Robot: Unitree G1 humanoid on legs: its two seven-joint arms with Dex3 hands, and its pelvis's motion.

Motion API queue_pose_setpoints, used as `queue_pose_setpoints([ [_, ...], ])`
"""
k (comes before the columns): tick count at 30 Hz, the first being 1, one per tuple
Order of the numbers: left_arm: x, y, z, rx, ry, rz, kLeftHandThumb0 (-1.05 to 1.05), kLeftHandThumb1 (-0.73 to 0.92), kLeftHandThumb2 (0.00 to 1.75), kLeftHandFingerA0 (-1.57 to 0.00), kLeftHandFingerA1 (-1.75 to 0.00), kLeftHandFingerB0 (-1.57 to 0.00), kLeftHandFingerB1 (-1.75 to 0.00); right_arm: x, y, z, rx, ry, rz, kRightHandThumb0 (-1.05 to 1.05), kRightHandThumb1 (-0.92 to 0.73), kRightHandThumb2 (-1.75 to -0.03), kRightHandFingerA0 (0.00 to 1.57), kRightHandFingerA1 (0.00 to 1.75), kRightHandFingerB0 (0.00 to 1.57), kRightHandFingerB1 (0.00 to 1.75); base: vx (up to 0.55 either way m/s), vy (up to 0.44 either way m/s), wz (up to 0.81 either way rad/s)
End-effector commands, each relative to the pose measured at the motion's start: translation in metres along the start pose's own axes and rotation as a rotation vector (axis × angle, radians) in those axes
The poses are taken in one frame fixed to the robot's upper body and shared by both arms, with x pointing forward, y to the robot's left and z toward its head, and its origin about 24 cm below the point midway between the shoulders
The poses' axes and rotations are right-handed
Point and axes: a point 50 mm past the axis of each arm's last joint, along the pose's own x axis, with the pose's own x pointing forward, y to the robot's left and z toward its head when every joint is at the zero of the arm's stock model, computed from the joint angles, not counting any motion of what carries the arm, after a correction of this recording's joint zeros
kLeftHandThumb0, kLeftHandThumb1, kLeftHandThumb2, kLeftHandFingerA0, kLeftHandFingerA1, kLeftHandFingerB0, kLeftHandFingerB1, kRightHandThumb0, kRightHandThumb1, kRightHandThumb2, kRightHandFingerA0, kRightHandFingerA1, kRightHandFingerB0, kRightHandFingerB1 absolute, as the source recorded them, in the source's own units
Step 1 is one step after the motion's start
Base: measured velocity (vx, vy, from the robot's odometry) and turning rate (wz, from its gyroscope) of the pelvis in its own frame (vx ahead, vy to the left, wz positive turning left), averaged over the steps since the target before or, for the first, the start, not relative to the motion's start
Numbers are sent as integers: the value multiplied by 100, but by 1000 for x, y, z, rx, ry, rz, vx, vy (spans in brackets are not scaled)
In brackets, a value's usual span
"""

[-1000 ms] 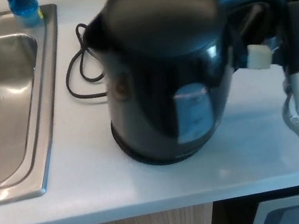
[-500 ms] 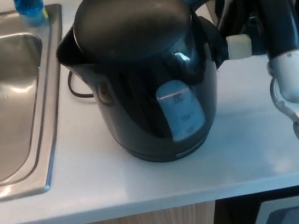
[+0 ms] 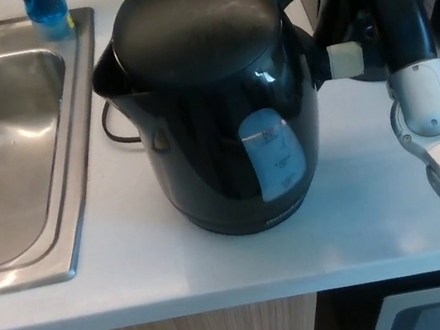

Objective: Pick up a kettle using the right hand on left side of the counter and then walk right towards the kettl base and turn on the kettle

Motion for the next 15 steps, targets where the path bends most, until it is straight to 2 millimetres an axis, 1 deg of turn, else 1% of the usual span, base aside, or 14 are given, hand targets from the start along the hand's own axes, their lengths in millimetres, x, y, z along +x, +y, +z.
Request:
queue_pose_setpoints([
  [1, 0, 6, 5, -10, -55, 4, 33, 57, 122, -95, -103, -83, -94, -34, -2, -69, -283, 337, 119, -20, -52, -111, 88, 175, 73, 165, 0, 0, 0],
  [2, 0, 6, 4, -4, -51, 3, 31, 58, 121, -95, -101, -82, -92, -35, -1, -70, -289, 348, 128, -21, -54, -105, 87, 175, 72, 162, 0, 0, 0],
  [3, 0, 6, 4, 0, -49, 2, 31, 58, 121, -95, -101, -82, -92, -36, 0, -72, -293, 356, 135, -21, -54, -105, 87, 175, 72, 162, 0, 0, 0],
  [4, 0, 5, 3, 1, -44, 1, 31, 58, 123, -92, -102, -82, -92, -37, 1, -74, -307, 374, 151, -22, -57, -96, 86, 175, 70, 161, 0, 0, 0],
  [7, 1, 4, 3, -2, -38, 4, 29, 55, 122, -95, -103, -83, -94, -39, 4, -78, -325, 400, 178, -21, -57, -96, 87, 175, 69, 164, 0, 0, 0],
  [8, 1, 5, 3, -2, -40, -2, 32, 57, 122, -96, -103, -84, -94, -41, 5, -82, -323, 415, 187, -20, -54, -100, 89, 175, 70, 166, 0, 0, 0],
  [11, 1, 5, 3, -3, -40, -2, 32, 57, 122, -96, -103, -84, -94, -41, 5, -83, -323, 416, 188, -20, -54, -100, 89, 175, 70, 166, 0, 0, 0],
  [12, 0, 3, 4, 10, -50, -9, 33, 57, 123, -94, -102, -82, -93, -44, 6, -89, -332, 459, 200, -28, -51, -113, 115, 136, 98, 124, 0, 0, 0],
  [13, 0, 3, 4, 16, -55, -12, 33, 57, 123, -94, -102, -82, -93, -45, 6, -92, -336, 477, 205, -28, -51, -113, 115, 136, 98, 124, 0, 0, 0],
  [14, 0, 3, 4, 11, -54, -13, 32, 56, 123, -95, -103, -84, -94, -45, 7, -92, -339, 481, 207, -20, -56, -109, 83, 174, 74, 142, 0, 0, 0],
  [15, 0, 3, 4, 6, -52, -14, 32, 56, 123, -95, -103, -84, -94, -45, 8, -92, -343, 486, 210, -20, -56, -109, 83, 174, 74, 142, 0, 0, 0],
])
